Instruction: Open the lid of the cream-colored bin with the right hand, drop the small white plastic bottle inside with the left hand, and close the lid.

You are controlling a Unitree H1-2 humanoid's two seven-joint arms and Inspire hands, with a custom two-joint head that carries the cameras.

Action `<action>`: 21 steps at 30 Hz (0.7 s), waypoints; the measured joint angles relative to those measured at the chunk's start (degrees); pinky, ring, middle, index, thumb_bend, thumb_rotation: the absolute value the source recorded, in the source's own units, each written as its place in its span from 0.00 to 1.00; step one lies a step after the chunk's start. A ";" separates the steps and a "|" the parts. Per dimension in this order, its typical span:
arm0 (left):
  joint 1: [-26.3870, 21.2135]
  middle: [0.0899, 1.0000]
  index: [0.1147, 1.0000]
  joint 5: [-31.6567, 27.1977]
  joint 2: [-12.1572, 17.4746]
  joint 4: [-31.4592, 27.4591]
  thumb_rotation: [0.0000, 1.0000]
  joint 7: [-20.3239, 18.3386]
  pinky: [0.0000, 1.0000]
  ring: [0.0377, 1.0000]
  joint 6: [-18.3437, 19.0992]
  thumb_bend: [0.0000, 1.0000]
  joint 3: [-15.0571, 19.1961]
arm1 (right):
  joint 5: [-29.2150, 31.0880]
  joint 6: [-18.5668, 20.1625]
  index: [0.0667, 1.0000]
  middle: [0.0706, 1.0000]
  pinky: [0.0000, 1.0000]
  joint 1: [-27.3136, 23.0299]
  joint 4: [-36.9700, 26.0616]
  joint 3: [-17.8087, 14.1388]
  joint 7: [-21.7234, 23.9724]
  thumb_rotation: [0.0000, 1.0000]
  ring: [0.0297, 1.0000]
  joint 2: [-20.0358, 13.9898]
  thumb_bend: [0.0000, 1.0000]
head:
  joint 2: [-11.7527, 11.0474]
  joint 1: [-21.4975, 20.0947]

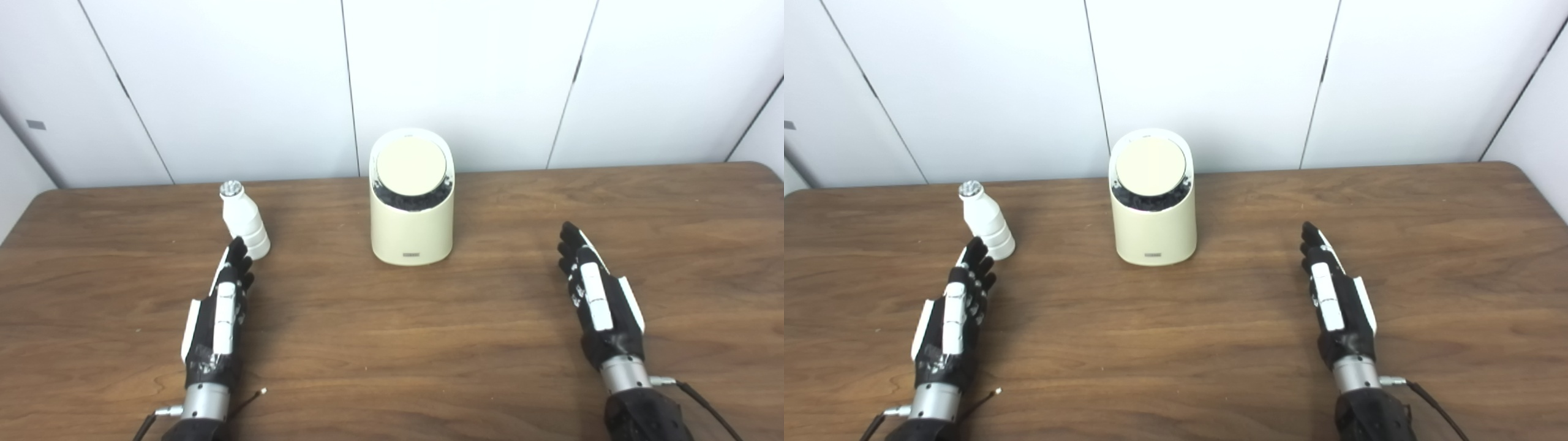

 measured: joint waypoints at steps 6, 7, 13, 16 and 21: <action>2.09 1.00 1.00 0.05 0.00 -1.88 0.96 -0.03 1.00 1.00 0.33 0.57 0.05 | -0.36 -0.08 0.92 0.94 0.96 1.00 -0.96 0.07 0.01 0.91 0.96 -0.30 0.53 | 0.44 -0.35; 2.45 1.00 1.00 0.06 0.00 -2.31 0.95 -0.04 1.00 1.00 0.59 0.57 0.05 | -0.54 -0.11 0.92 0.94 0.96 1.38 -1.34 0.13 0.03 0.91 0.96 -0.43 0.54 | 0.53 -0.44; 5.48 1.00 1.00 -0.15 -0.11 -4.84 0.94 -0.18 1.00 0.99 1.63 0.58 0.07 | 0.31 -0.18 0.91 0.94 0.99 2.91 -2.41 -0.18 0.77 0.89 0.96 -0.98 0.55 | 0.79 0.00; 5.67 0.99 1.00 -0.28 -0.11 -4.97 0.93 -0.19 1.00 0.98 1.55 0.59 0.14 | 1.06 -0.15 0.91 0.95 0.99 3.23 -2.61 -0.48 0.87 0.89 0.97 -0.94 0.53 | 0.79 0.09; 5.68 1.00 1.00 -0.14 -0.11 -4.95 0.95 -0.19 1.00 0.99 1.54 0.56 0.12 | 1.24 -0.12 0.90 0.94 0.97 3.25 -2.67 -0.45 1.08 0.88 0.95 -0.95 0.53 | 0.79 0.00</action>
